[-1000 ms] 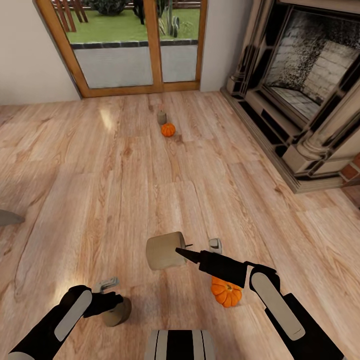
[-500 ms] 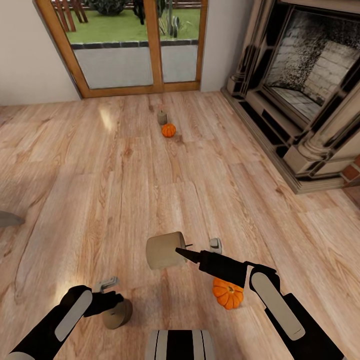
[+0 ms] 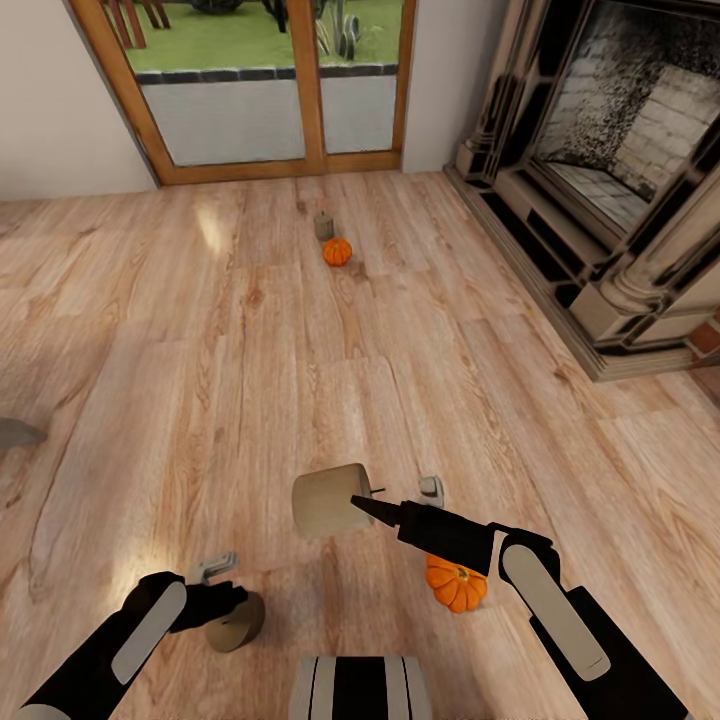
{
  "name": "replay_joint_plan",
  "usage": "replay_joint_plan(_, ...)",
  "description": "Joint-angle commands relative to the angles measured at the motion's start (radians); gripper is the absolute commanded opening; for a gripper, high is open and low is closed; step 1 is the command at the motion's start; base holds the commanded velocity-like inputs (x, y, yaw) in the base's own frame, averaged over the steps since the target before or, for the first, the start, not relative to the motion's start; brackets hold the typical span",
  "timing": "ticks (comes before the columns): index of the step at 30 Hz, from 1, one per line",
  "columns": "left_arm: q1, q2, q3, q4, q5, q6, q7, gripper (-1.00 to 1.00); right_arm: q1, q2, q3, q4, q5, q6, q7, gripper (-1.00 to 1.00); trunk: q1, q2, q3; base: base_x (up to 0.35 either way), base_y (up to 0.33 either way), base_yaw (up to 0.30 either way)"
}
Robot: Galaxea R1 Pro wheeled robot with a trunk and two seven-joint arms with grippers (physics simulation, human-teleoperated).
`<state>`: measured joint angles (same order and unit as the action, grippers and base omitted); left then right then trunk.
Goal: Place each of the two pumpkins and all three candles from the living room inside a cabinet in the living room (use any cabinet), then make sure every cabinet is closed, and position the cauldron so it is next to a table in the living room.
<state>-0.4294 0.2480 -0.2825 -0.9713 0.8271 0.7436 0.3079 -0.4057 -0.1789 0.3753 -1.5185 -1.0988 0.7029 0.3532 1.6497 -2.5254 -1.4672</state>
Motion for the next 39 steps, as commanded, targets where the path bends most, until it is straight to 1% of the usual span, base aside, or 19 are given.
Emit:
replay_joint_plan(1, -0.001, 0.001, -0.004, -0.001, 0.01, -0.005, 0.01, 1.0, -0.001, -0.001, 0.001, 0.0, -0.003, 0.003, 0.001, -1.0, 0.0, 0.0, -0.001, 0.0, 0.0, 0.0)
replay_joint_plan(4, -0.001, 0.0, -0.007, -0.001, 0.01, -0.029, 0.01, 1.0, -0.001, -0.001, 0.001, 0.0, -0.003, 0.003, 0.001, -1.0, 0.0, 0.0, -0.001, 0.0, 0.0, 0.0)
replay_joint_plan(8, 0.0, 0.0, -0.007, -0.001, 0.009, -0.039, 0.01, 1.0, -0.001, -0.001, 0.001, 0.0, -0.003, 0.003, 0.001, -1.0, 0.0, 0.0, -0.001, 0.0, 0.0, 0.0)
replay_joint_plan(20, 0.0, -0.001, -0.008, -0.001, 0.007, -0.043, 0.01, 1.0, -0.001, -0.001, 0.001, 0.0, -0.003, 0.003, 0.001, -1.0, 0.005, -0.003, -0.047, 0.0, 0.0, 0.0)
replay_joint_plan(28, 0.0, -0.002, -0.019, -0.001, 0.007, -0.043, 0.01, 1.0, -0.001, -0.001, 0.001, 0.0, -0.003, 0.003, 0.001, -1.0, 0.005, -0.003, -0.047, 0.0, 0.0, 0.0)
replay_joint_plan(39, 0.0, -0.002, -0.02, -0.001, 0.007, -0.043, 0.01, 1.0, -0.001, -0.001, 0.001, 0.001, -0.003, 0.003, 0.001, -1.0, 0.005, -0.003, -0.047, 0.0, 0.0, 0.0)
